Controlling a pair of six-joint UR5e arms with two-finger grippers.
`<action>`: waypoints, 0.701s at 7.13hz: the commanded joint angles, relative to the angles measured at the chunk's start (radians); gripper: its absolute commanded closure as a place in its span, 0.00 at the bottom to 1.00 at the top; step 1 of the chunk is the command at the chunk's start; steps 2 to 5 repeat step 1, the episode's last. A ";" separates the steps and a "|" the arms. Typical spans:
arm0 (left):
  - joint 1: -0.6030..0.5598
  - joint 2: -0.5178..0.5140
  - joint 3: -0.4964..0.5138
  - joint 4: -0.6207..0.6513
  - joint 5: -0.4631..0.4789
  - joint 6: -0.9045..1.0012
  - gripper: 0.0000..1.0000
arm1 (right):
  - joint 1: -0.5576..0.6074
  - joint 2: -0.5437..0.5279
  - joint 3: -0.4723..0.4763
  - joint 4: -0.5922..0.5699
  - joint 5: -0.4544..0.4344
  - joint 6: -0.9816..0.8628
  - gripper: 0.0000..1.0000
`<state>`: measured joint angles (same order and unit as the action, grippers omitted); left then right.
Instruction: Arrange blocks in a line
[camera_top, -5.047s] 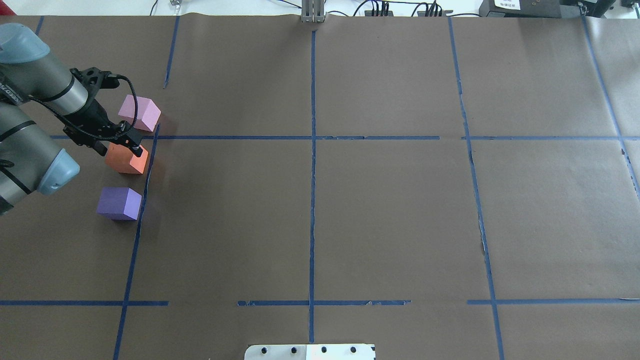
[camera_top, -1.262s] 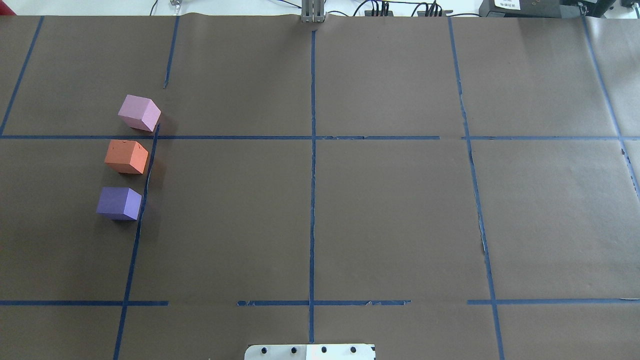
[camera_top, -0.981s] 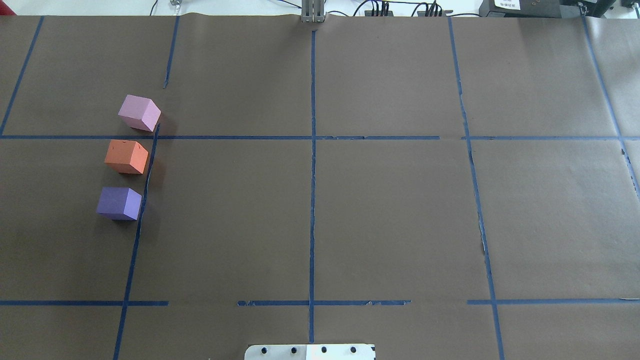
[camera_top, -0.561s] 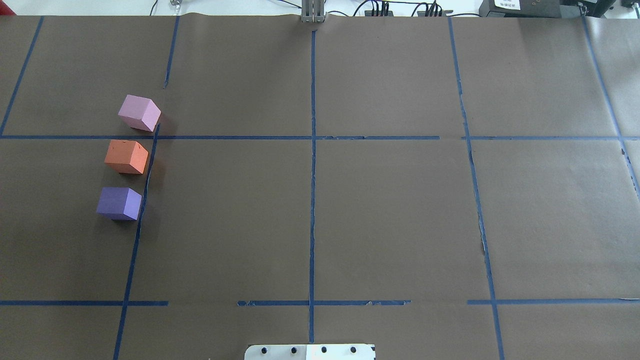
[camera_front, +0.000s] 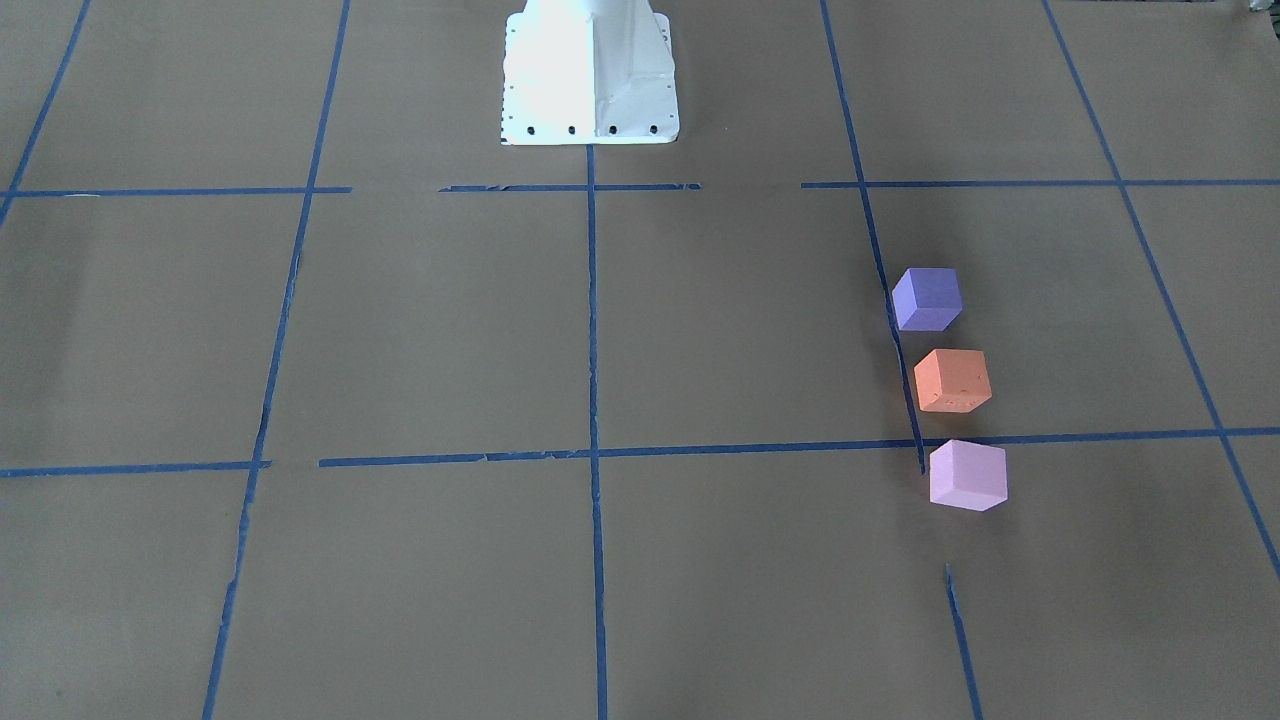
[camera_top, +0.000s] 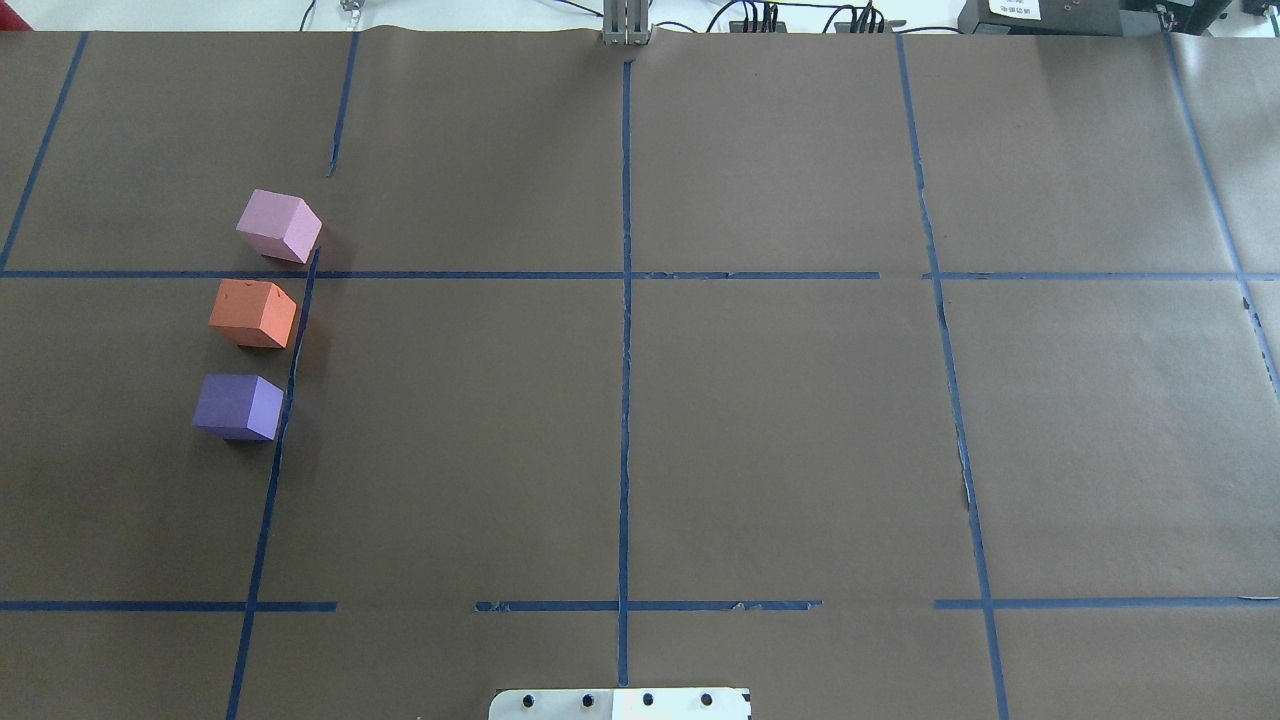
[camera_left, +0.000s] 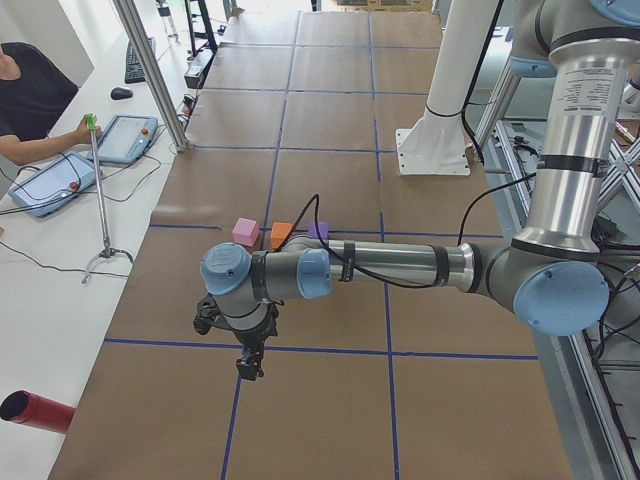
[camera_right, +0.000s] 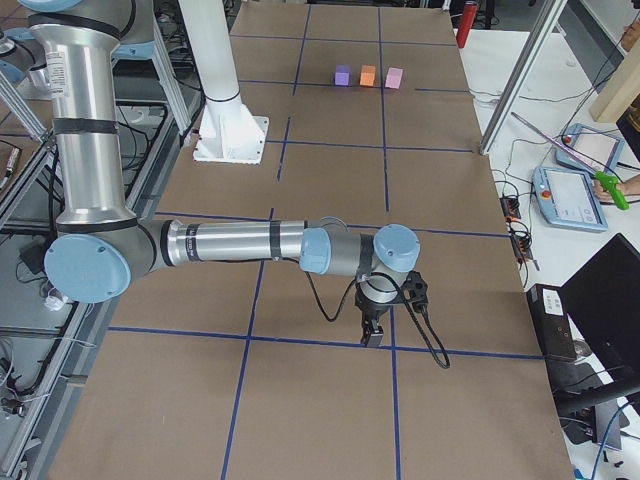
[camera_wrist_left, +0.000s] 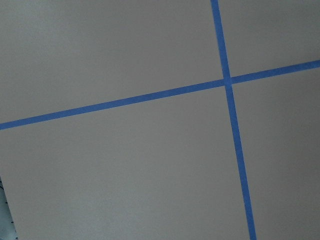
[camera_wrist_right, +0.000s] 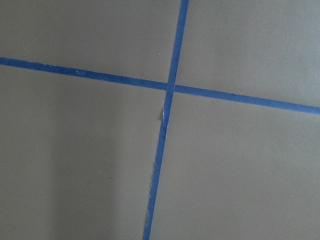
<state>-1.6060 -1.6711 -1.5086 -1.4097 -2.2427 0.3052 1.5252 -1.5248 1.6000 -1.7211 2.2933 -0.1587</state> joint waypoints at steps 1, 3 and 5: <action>0.000 0.001 -0.001 -0.003 0.000 0.000 0.00 | 0.000 0.000 0.000 0.000 0.000 -0.001 0.00; 0.000 0.001 -0.001 -0.003 0.000 0.000 0.00 | 0.000 0.000 0.000 0.000 0.000 -0.001 0.00; 0.000 0.001 -0.001 -0.003 0.000 0.000 0.00 | 0.000 0.000 0.000 0.000 0.000 -0.001 0.00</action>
